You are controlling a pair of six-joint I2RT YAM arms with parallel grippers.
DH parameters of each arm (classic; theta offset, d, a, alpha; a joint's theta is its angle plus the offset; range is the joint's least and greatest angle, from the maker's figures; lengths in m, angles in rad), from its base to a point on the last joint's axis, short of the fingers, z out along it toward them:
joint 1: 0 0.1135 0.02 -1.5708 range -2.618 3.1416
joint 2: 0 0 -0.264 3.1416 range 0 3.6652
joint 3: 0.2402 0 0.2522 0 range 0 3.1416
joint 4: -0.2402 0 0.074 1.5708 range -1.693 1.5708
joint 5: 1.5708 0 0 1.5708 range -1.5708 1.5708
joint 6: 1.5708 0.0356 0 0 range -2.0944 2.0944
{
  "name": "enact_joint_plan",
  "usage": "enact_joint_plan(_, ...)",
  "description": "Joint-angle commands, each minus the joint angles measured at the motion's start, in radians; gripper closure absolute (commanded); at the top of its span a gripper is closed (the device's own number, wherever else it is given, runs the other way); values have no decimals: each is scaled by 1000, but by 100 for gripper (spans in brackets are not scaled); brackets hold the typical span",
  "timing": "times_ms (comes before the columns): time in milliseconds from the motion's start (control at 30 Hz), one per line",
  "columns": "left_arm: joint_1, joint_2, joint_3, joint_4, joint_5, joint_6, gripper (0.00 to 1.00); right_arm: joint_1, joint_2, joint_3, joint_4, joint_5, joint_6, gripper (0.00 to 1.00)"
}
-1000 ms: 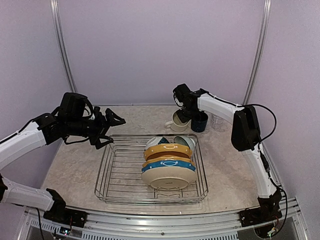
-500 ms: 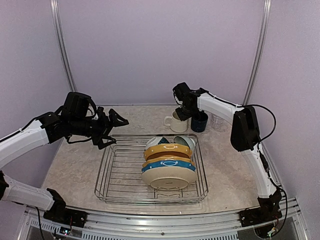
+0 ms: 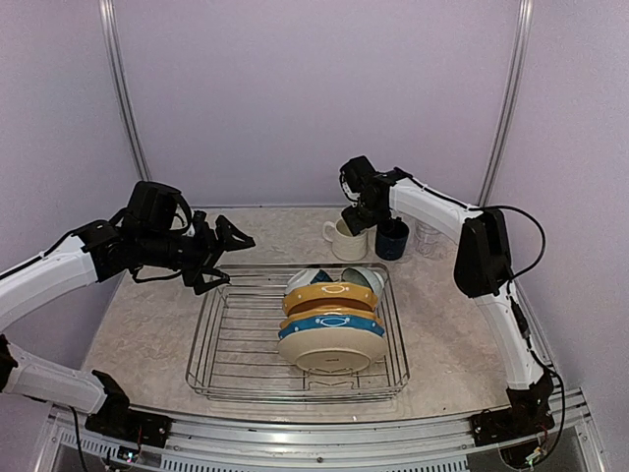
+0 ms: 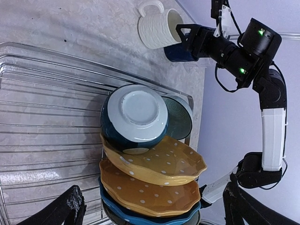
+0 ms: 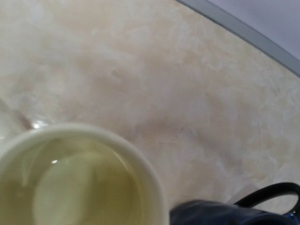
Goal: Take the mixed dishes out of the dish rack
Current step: Place the cup at the center of the board, then grab the bowl from the dish rack.
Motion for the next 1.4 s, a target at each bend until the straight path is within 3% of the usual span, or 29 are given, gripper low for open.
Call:
enact_joint_plan(0, -9, 12, 19, -7, 2, 29, 1, -6, -130, 8, -22, -62, 9, 30)
enact_joint_plan(167, -19, 25, 20, -1, 0, 32, 1, -5, -295, -157, 26, -155, 6, 25)
enact_joint_plan(467, -60, 84, 65, -11, -13, 87, 1, -4, -690, -713, 293, -475, -47, 21)
enact_joint_plan(633, -73, 119, 102, -39, -26, 132, 1, -5, -818, -879, 300, -497, -12, 20)
enact_joint_plan(900, -74, 267, 279, -183, -64, 276, 3, 9, -885, -995, 313, -519, 193, 18)
enact_joint_plan(1067, -74, 400, 434, -278, -39, 363, 5, 20, -863, -949, 198, -430, 182, 12)
enact_joint_plan(1367, -25, 565, 583, -370, 0, 498, 3, 18, -875, -993, 317, -389, 146, 0)
